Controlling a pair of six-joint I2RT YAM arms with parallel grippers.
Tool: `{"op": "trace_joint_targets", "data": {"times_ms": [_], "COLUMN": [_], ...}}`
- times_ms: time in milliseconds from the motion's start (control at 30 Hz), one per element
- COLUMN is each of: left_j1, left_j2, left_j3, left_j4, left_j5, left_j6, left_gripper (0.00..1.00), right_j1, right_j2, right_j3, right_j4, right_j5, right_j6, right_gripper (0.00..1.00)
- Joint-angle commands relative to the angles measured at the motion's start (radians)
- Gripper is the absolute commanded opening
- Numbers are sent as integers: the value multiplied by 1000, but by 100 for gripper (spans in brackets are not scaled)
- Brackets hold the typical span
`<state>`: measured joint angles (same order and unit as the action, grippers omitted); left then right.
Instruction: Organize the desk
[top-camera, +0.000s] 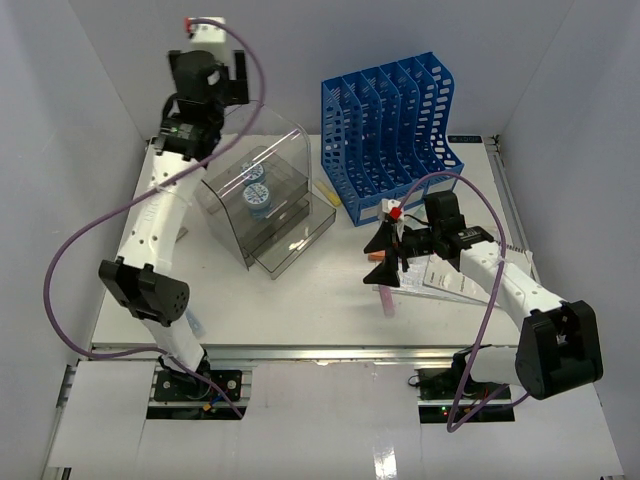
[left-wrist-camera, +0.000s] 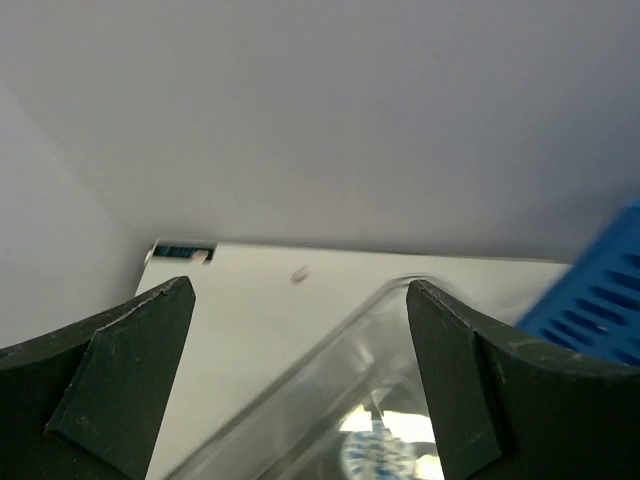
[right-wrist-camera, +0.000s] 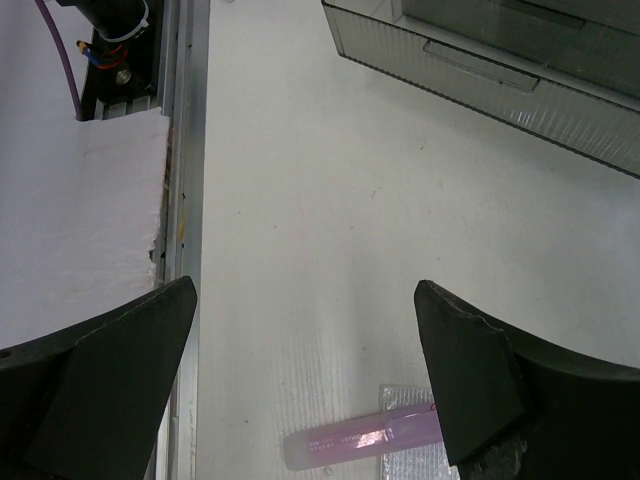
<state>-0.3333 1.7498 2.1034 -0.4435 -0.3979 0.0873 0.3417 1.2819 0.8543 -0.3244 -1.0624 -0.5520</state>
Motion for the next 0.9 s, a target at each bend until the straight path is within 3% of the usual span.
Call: {"op": "trace_joint_targets", "data": {"times_ms": [0, 133, 300, 400, 567, 867], "left_j1": [199, 328, 616, 716, 791, 821], "left_j2": [-226, -209, -221, -212, -137, -20], "left_j3": [-64, -99, -215, -264, -256, -388], "left_j4": [-43, -82, -128, -157, -279, -523], "left_j5": [222, 282, 416, 481, 507, 521], "left_j6": [-381, -517, -698, -736, -796, -1135], "left_gripper": [98, 98, 94, 93, 94, 95], "right_j1": [-6, -12, -21, -22, -27, -27], "right_j2": [-6, -22, -48, -62, -81, -87], "right_j3": [-9, -12, -14, -15, -15, -13], "right_j4": [-1, 1, -1, -4, -8, -11], "right_j5": [-33, -31, -35, -44, -46, -32], "right_j6": [-11, -8, -3, 0, -2, 4], "right_gripper": [96, 96, 96, 96, 96, 96]}}
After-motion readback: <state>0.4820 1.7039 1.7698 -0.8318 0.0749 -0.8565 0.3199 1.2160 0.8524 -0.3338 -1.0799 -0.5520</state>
